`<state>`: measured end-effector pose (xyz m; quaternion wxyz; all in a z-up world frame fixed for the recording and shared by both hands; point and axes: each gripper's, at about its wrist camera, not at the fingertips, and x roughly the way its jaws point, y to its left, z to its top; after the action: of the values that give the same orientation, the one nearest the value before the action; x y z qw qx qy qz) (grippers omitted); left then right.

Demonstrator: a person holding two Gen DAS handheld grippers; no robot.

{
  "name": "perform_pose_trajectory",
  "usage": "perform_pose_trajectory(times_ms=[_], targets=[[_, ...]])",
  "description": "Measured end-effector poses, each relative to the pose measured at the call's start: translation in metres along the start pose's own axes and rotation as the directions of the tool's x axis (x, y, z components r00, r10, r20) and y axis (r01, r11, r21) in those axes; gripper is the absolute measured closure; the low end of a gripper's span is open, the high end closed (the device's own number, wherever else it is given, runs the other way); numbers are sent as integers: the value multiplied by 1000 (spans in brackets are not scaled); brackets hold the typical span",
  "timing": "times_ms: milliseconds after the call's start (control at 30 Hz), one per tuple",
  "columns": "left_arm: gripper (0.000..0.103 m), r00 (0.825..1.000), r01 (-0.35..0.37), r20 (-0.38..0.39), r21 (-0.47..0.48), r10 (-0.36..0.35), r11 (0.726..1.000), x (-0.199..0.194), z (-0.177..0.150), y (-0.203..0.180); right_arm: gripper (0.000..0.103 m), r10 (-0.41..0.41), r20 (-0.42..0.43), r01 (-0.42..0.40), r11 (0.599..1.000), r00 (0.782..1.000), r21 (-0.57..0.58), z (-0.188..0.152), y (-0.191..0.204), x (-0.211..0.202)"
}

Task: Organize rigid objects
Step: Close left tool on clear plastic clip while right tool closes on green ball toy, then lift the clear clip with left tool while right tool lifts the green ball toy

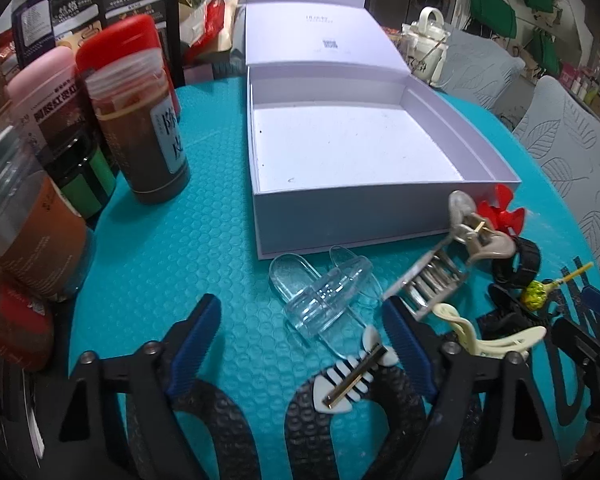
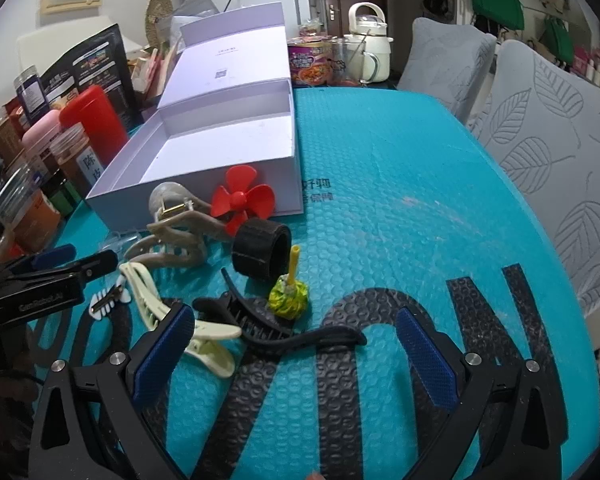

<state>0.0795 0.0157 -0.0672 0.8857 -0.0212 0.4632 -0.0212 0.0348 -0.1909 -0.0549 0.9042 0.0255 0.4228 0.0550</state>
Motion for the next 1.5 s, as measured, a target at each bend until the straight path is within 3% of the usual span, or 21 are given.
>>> perform_pose_trajectory(times_ms=[67,233,367,400,433,533,700,900,1100,1200,1367,1500], targets=[[33,1000,7,-12,2,-7,1000,7,2,0,0,1,-4,-1,1000,1000,2,2,-2,3],[35,1000,15,-24,30,-14,999,20,3,-6,0,-3,-9,3,1000,1000,2,5,-5,7],[51,1000,20,18,74,-21,997,20,2,-15,2,-16,-12,16,1000,1000,1,4,-8,9],[63,999,39,24,79,-41,996,19,1,-17,3,-17,-13,17,1000,1000,2,4,-9,9],[63,998,45,28,82,-47,996,16,0,-17,4,-18,-14,18,1000,1000,3,4,-10,9],[65,998,59,29,77,-62,995,15,0,-17,8,-7,-15,7,1000,1000,9,4,-11,10],[76,995,91,35,66,-93,994,4,-1,-13,26,23,-29,-23,1000,999,2,3,-10,15],[79,991,130,31,42,-131,991,1,-3,-8,51,83,-46,-83,997,995,-4,5,-8,24],[79,989,144,37,24,-145,989,-9,-6,-4,63,101,-51,-101,995,994,-1,8,-7,28],[79,985,165,41,9,-165,986,-13,-6,0,79,131,-47,-131,991,990,9,8,-6,28],[79,988,151,20,9,-151,988,-3,-7,0,80,105,-38,-106,994,994,-24,8,0,29],[75,982,186,-5,-103,-188,977,12,-4,12,79,100,-46,-101,995,994,-16,7,0,30]])
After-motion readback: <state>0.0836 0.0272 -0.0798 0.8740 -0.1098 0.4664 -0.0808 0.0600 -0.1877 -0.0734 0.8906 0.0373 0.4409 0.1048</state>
